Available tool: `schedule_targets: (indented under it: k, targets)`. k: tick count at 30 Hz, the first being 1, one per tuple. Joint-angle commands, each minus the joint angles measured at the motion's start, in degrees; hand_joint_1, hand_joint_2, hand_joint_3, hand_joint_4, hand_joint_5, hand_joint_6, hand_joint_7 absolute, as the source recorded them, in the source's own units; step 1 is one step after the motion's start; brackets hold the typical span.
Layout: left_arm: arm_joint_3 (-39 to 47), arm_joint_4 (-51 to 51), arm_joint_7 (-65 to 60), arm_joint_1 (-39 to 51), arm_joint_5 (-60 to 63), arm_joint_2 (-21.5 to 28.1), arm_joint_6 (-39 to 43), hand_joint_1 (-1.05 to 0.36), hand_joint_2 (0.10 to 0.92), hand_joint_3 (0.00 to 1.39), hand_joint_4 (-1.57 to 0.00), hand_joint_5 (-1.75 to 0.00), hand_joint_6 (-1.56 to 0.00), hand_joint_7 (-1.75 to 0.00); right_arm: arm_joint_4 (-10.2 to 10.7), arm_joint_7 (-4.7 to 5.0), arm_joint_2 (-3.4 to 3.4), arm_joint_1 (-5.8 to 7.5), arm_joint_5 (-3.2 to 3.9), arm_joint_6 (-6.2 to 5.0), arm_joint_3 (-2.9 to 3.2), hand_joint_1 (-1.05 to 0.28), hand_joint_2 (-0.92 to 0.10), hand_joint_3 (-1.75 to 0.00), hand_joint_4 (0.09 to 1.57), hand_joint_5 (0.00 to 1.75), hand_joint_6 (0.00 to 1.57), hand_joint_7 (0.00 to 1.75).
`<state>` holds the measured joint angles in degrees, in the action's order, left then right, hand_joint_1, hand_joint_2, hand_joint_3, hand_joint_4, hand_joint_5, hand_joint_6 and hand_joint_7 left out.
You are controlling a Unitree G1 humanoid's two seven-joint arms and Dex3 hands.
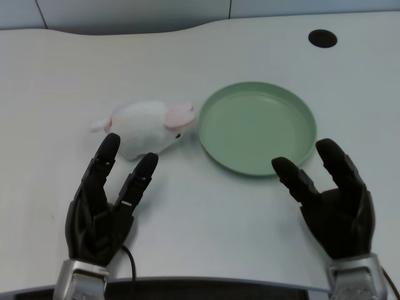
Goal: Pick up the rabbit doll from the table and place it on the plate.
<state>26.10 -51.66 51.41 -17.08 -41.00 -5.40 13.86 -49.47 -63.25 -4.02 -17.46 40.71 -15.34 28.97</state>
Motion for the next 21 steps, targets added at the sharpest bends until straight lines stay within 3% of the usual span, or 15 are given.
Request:
schedule_targets:
  k: [1,4,8,12,17,21]
  targets:
    - [-0.18,0.6,-1.2,1.03,0.84,-4.19,2.42,-0.52,0.921,0.2,-0.64,-0.07,-0.53,-0.01,-1.18,0.6,-0.27,-0.01,-0.09,-0.13,0.14,-0.85,-0.92,-0.15,0.96,0.01,0.92,0.01]
    - [-0.73,1.53,0.43,0.65,0.93,-3.2,3.42,-0.52,0.921,0.13,-0.64,-0.06,-0.48,0.0,-1.52,-0.07,-0.2,-0.43,0.34,0.49,0.27,-0.84,-0.92,-0.14,0.95,0.0,0.91,0.0]
    - [-0.97,1.8,0.63,0.65,0.85,-3.02,3.61,-0.52,0.921,0.1,-0.63,-0.05,-0.47,0.0,-1.69,-0.17,-0.17,-0.55,0.36,0.43,0.3,-0.84,-0.92,-0.15,0.95,0.0,0.91,0.0]
    - [-3.78,7.28,-2.11,-4.17,9.42,3.37,15.19,-0.48,0.909,0.03,-0.73,-0.07,-0.58,-0.03,-2.91,0.91,-0.15,-1.9,-0.18,-0.76,0.42,-0.84,-0.92,-0.15,0.95,0.0,0.92,0.0]
    - [-5.48,5.01,-4.07,-6.89,14.95,5.45,23.99,-0.47,0.893,0.01,-0.75,-0.05,-0.59,-0.02,-3.72,1.03,-0.08,-2.53,-0.14,-0.77,0.69,-0.84,-0.92,-0.15,0.96,0.01,0.93,0.01]
    - [-9.67,1.18,-13.1,-10.98,30.48,12.46,38.59,-0.48,0.867,0.0,-0.7,-0.02,-0.59,-0.01,-3.83,1.01,0.3,-2.72,-0.06,-0.71,0.95,-0.85,-0.92,-0.14,0.97,0.01,0.93,0.01]
